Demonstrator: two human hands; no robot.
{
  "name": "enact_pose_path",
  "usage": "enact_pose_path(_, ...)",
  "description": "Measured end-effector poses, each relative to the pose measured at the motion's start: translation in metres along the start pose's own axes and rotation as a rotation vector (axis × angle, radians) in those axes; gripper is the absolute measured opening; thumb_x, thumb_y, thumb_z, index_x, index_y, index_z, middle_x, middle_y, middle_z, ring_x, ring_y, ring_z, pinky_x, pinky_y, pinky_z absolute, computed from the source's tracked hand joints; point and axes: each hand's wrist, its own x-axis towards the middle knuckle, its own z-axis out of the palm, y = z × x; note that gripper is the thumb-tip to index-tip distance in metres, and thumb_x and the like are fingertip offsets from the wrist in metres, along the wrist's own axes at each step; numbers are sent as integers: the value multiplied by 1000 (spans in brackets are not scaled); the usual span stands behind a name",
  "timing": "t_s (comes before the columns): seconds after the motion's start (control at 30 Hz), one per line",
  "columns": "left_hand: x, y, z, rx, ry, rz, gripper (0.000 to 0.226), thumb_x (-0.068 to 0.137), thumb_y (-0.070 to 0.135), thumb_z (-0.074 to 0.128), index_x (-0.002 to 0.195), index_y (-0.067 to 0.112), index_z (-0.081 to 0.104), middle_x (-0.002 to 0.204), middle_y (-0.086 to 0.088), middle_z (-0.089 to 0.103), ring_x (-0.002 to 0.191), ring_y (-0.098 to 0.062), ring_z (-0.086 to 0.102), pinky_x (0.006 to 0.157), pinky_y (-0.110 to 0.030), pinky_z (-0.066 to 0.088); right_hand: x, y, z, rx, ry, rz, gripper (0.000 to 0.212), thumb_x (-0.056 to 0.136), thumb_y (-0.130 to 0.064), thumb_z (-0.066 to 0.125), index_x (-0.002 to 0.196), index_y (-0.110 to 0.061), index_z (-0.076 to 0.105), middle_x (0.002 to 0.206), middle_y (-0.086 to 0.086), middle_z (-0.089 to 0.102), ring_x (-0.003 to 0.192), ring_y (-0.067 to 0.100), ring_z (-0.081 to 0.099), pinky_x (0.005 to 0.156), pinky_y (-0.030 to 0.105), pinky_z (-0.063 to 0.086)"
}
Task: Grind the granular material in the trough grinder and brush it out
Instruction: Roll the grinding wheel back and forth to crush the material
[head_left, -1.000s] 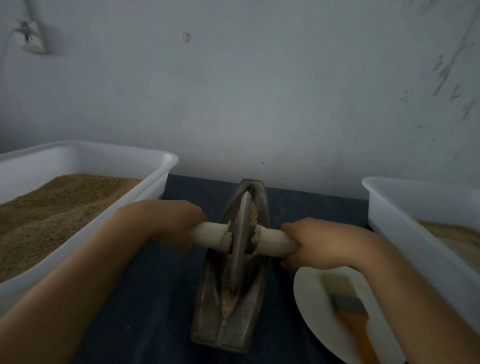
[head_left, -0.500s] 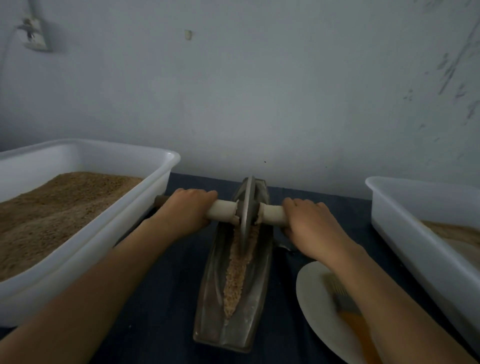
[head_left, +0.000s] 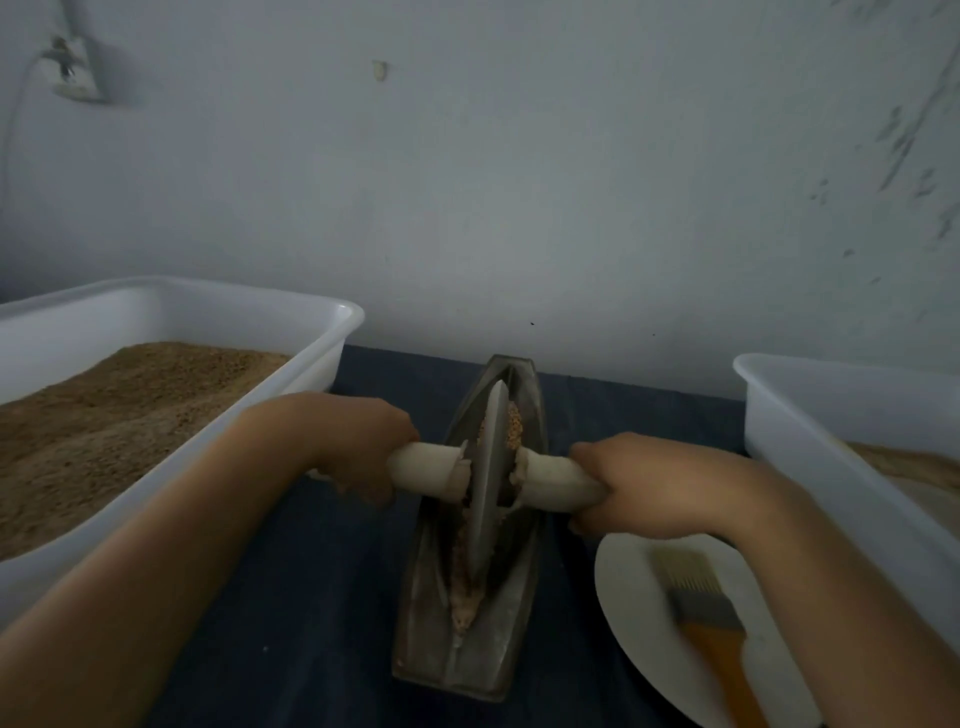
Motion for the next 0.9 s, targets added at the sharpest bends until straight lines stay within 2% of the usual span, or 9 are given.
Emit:
enact_pose_path(0.07, 10, -1, 2, -2, 79, -14, 39, 83, 23, 67, 120, 20, 55, 117, -1, 61, 102, -13, 57, 85, -23, 43, 9, 4, 2, -26, 65, 24, 18, 88, -27, 58, 95, -16, 46, 85, -2, 50, 71, 10, 48, 53, 21, 32)
enact_pose_path(0.13, 21, -3, 6, 5, 185, -40, 41, 82, 23, 68, 121, 20, 54, 119, -1, 60, 107, -16, 56, 90, -27, 43, 19, 10, 7, -66, 152, 57, 20, 89, -28, 56, 94, -19, 39, 87, -2, 48, 74, 12, 47, 52, 21, 29)
enact_pose_path(0.3, 47, -4, 18, 84, 580, -100, 26, 87, 27, 59, 110, 20, 48, 114, -2, 59, 105, -20, 57, 91, -34, 40, 47, 26, 28, -223, 534, 99, 22, 89, -26, 54, 105, -16, 44, 106, 3, 56, 92, 22, 52, 66, 31, 26)
enact_pose_path(0.37, 52, -4, 21, 105, 659, -115, 26, 88, 28, 58, 108, 19, 45, 114, -2, 59, 105, -21, 56, 91, -33, 37, 55, 28, 34, -313, 652, 122, 25, 88, -25, 54, 110, -17, 44, 109, 2, 55, 99, 23, 51, 67, 31, 21)
enact_pose_path(0.43, 52, -3, 21, 104, 678, -115, 26, 87, 28, 58, 108, 19, 45, 114, -2, 59, 104, -21, 56, 90, -32, 37, 58, 30, 36, -332, 689, 127, 27, 87, -24, 53, 112, -17, 44, 109, 1, 54, 100, 22, 50, 68, 31, 19)
enact_pose_path(0.57, 43, -2, 17, 98, 570, -101, 28, 88, 29, 58, 113, 19, 48, 115, -2, 59, 105, -19, 57, 90, -31, 40, 51, 31, 33, -261, 589, 76, 20, 90, -27, 52, 105, -17, 43, 108, 3, 55, 96, 22, 51, 68, 30, 23)
enact_pose_path(0.67, 30, 0, 10, 48, 370, -92, 35, 85, 26, 63, 118, 20, 52, 118, -1, 59, 107, -17, 57, 90, -29, 42, 37, 23, 24, -170, 396, 44, 19, 89, -29, 54, 94, -21, 37, 104, 3, 57, 82, 17, 48, 64, 29, 28)
enact_pose_path(0.8, 8, 3, 3, 28, 118, -53, 43, 83, 24, 68, 123, 19, 53, 120, -1, 60, 108, -16, 57, 88, -25, 42, 13, 10, 11, -66, 124, -3, 18, 89, -30, 58, 91, -20, 43, 86, -5, 52, 70, 8, 45, 52, 19, 31)
enact_pose_path(0.9, -4, 2, 0, 50, 20, -25, 41, 83, 26, 67, 122, 19, 56, 115, -2, 64, 104, -16, 62, 92, -28, 48, -2, 4, 3, -13, 0, -35, 19, 88, -32, 60, 96, -18, 51, 84, -6, 51, 72, 7, 48, 53, 17, 33)
